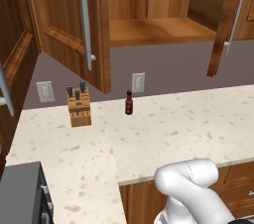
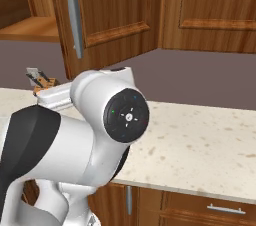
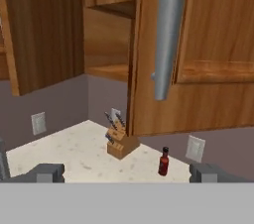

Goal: Close all open cabinet doors.

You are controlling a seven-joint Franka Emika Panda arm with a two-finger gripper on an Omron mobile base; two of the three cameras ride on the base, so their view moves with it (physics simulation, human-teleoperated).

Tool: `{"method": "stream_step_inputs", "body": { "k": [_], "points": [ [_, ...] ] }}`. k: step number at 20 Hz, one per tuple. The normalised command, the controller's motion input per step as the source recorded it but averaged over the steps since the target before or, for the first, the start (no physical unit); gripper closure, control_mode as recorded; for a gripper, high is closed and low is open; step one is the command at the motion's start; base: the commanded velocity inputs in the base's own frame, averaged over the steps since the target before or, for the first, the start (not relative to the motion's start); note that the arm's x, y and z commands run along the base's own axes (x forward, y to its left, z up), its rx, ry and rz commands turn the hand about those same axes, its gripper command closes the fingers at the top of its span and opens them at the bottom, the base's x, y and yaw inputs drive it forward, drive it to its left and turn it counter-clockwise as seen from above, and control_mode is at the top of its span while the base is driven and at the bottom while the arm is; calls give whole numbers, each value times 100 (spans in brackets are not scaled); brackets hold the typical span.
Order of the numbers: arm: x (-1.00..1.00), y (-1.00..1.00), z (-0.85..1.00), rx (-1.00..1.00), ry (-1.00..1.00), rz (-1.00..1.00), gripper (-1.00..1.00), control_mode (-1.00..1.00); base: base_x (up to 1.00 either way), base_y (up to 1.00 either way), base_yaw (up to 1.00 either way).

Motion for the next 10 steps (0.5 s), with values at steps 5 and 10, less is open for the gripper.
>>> {"method": "stream_step_inputs", "body": {
  "k": [5,10],
  "points": [
    [37,0,9,11,0,0,-100,-100,0,0,0],
    [29,0,15,10,-3,0,-100,-100,0,0,0]
  ]
}}
